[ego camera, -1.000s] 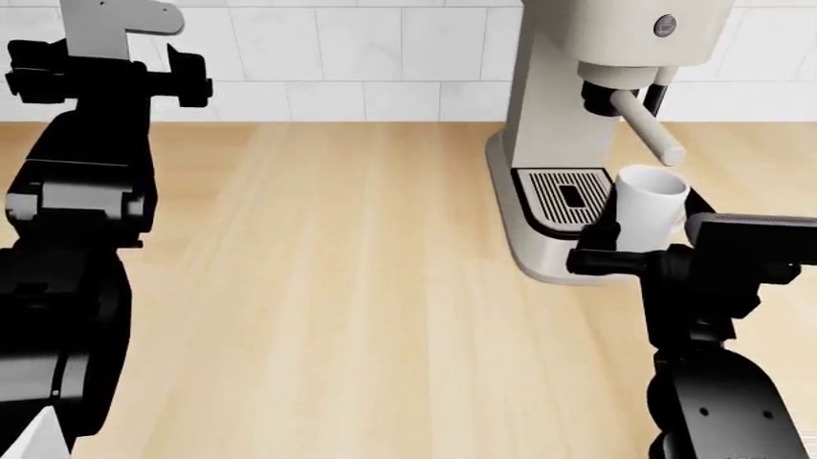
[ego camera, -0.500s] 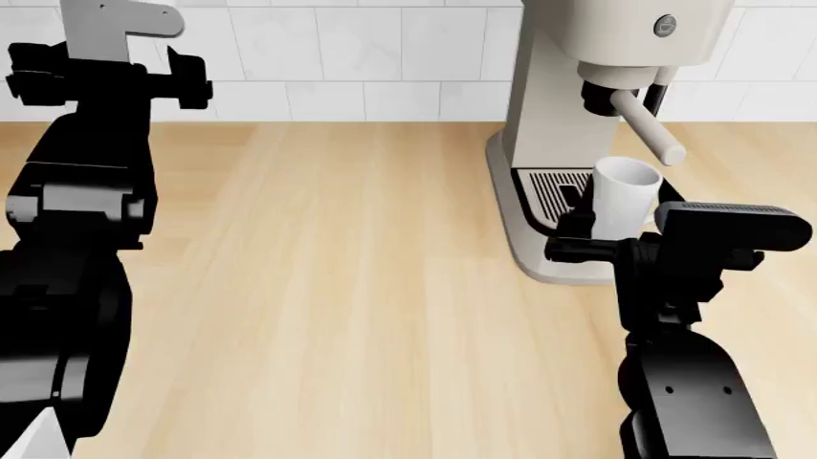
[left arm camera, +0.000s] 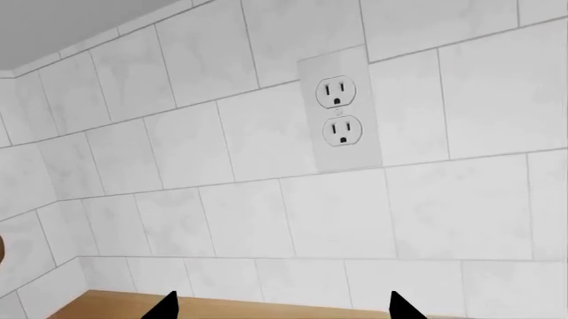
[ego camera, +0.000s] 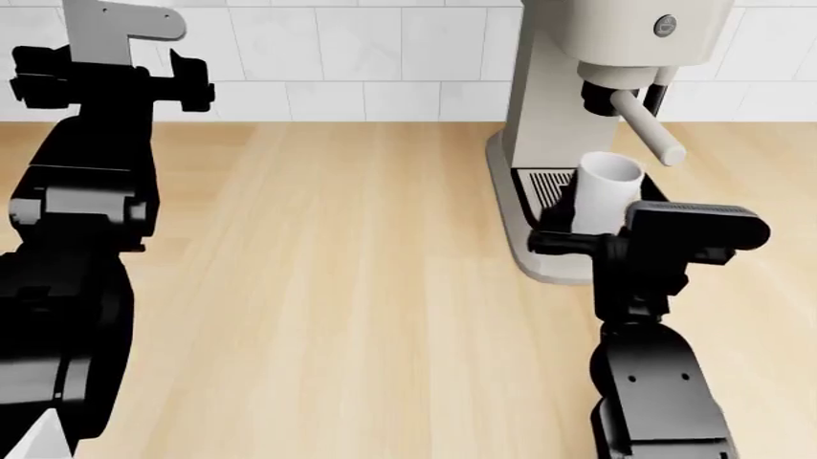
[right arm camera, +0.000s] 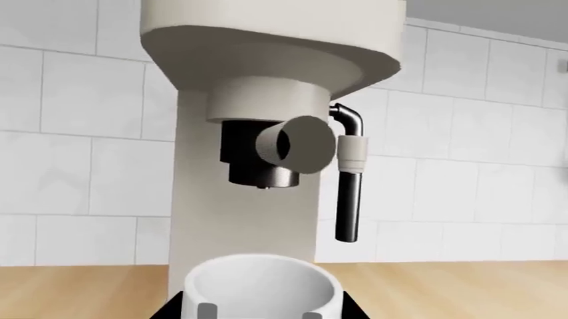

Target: Pick the mug from the cabinet, place it under the coffee machine dispenser, and press the start button.

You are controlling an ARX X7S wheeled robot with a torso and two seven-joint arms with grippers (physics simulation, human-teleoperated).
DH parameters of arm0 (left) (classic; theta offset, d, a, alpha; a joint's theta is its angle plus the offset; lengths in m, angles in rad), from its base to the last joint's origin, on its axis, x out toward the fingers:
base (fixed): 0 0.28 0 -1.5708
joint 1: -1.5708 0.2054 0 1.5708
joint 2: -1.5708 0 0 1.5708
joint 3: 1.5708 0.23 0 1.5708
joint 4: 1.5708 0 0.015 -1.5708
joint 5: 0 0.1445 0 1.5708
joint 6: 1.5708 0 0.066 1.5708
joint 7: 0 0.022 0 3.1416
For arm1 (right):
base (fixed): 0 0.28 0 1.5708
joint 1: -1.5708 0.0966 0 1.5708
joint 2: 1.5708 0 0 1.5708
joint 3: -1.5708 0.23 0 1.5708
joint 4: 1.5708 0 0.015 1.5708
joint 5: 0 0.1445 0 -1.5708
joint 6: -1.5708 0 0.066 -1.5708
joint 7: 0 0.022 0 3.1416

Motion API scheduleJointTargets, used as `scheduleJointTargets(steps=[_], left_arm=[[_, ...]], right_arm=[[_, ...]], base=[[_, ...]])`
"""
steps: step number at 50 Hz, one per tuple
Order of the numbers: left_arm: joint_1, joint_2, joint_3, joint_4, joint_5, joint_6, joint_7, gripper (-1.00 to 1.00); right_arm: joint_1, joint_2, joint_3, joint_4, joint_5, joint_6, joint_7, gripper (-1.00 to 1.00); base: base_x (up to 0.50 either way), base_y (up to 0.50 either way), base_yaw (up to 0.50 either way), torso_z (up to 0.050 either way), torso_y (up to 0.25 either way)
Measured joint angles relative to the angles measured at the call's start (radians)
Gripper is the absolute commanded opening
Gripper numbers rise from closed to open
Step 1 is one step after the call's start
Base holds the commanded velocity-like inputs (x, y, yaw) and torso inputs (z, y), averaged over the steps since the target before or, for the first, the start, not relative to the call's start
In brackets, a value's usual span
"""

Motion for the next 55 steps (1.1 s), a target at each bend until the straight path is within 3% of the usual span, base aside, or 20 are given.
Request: scheduleJointTargets(steps=[55], left_arm=[[0.007,-0.002,-0.018,0.0,-0.002,0.005,0.007,1.0]], right_arm=[[0.225,-0.025,-0.115,0.478,-0.106,-0.214,0.156,-1.0]], base=[[0.0,0.0,0.0,0.0,0.0]])
